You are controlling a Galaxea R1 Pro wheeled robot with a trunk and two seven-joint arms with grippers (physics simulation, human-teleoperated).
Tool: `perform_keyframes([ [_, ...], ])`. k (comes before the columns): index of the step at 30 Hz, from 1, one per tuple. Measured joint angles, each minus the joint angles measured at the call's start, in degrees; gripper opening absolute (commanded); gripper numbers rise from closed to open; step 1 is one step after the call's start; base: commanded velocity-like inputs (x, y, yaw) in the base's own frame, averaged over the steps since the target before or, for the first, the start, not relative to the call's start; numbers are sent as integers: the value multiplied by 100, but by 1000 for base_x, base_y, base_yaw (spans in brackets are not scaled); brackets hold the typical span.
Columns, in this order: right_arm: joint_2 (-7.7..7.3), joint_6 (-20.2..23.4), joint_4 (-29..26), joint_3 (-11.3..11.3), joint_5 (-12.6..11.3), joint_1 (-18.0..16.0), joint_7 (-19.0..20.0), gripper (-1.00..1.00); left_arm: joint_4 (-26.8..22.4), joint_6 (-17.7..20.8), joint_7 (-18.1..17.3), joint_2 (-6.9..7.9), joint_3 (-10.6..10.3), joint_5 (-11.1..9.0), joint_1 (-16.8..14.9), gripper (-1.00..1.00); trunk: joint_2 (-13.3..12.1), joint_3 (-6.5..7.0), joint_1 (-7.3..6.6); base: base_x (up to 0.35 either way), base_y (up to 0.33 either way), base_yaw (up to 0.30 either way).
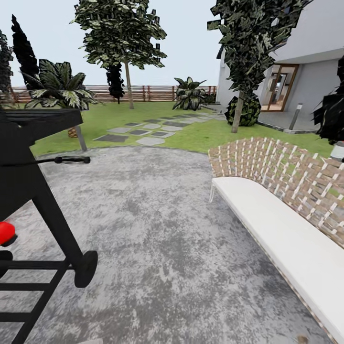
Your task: In the garden, pick up the pesticide atomizer on the floor and spray pesticide onto both trees until each tree trunk is fully covered.
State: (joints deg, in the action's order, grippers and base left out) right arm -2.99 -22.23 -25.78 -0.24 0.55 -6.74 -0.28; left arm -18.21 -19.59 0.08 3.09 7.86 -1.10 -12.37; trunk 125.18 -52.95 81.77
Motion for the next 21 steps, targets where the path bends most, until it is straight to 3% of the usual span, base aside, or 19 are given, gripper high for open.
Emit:
perform_keyframes([
  [12, 0, -1, 1, -1, 0, 0, -4, 100, -3, 0, 0, 6, 2, -2, 1, 100, 0, 0, 0, 322, -169, 12],
  [21, 1, -2, 9, 0, 0, -2, -4, 100, -5, -2, 0, 8, 2, -2, 2, 100, 0, 0, 0, 324, -141, 207],
])
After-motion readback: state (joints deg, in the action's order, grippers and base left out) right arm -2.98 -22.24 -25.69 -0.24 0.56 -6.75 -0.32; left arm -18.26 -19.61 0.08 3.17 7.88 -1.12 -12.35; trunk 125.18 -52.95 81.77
